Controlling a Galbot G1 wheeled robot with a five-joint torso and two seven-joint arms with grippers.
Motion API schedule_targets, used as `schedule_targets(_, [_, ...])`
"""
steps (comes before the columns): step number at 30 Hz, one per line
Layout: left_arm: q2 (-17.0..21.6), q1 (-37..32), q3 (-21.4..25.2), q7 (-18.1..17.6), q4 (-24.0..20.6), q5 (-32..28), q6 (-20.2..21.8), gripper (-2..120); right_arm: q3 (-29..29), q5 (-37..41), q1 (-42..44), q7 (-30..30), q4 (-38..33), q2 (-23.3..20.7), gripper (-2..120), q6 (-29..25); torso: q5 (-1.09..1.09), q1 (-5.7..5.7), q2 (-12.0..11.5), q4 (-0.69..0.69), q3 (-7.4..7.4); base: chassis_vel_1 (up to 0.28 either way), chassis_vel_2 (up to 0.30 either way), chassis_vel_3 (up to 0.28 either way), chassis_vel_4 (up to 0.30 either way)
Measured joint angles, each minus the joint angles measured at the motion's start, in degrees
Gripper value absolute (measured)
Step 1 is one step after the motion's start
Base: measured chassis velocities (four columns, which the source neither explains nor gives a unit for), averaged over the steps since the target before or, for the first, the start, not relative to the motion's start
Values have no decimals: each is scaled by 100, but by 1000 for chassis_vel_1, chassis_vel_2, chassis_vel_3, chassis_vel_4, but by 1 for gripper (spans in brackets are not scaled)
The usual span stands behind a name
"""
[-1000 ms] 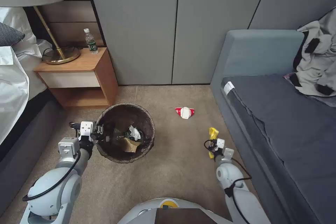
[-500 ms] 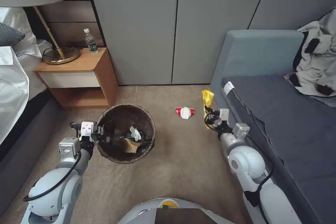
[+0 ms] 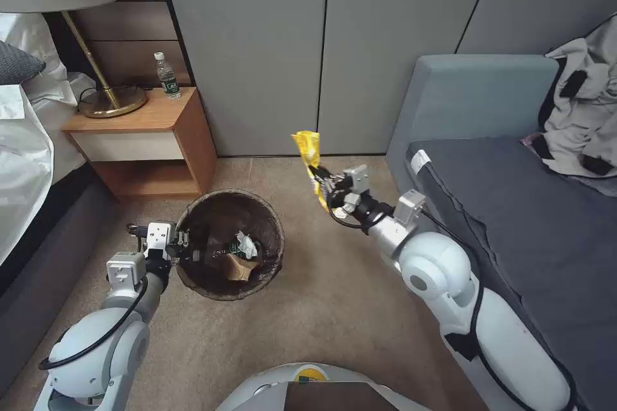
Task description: Pick up the trash bin, then pick up the garbage from the floor and place it into the trash bin.
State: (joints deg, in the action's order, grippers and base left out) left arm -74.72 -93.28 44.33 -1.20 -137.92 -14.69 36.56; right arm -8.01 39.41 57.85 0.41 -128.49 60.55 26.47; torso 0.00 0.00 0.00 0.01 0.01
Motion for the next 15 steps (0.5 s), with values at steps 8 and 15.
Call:
schedule_targets(8, [43,-25,13,-30,9,-75,15,3,745,363,-523,-42,112,-115,0,112,0,0,0,-1,0,0,0,0,0])
schedule_targets(15, [75,-33,33,-37,8,-113,34,3,1320,734,-954,23,166,-168,0,189,0,0,0,-2,0,0,0,0,0])
